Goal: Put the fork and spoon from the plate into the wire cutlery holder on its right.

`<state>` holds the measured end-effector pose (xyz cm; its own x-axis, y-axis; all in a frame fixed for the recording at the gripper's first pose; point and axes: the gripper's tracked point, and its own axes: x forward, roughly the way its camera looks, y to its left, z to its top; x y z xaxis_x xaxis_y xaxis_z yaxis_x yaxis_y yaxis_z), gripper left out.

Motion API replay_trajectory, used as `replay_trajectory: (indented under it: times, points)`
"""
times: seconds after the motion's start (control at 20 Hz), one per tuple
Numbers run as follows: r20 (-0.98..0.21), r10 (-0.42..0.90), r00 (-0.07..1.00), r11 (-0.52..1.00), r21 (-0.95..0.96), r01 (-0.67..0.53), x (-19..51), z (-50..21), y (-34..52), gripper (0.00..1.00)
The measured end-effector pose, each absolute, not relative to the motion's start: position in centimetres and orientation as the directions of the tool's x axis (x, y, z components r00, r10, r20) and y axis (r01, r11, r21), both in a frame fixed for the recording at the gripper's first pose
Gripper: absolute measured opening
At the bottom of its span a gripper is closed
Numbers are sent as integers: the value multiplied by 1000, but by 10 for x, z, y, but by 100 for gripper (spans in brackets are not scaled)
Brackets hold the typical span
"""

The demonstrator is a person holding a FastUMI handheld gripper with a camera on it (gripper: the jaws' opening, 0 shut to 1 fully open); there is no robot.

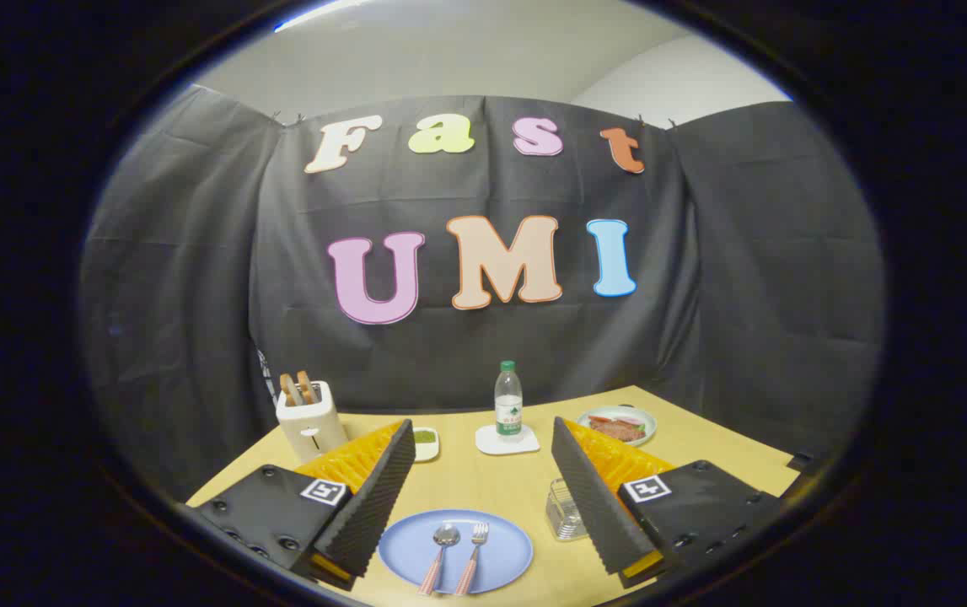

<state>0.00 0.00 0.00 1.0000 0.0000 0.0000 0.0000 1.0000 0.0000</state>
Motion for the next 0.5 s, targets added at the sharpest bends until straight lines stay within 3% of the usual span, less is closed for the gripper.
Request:
replay_trajectory:
  times: [0.5]
  points:
    - [0,-82,997,997,-10,82,-17,-6,-1,100]
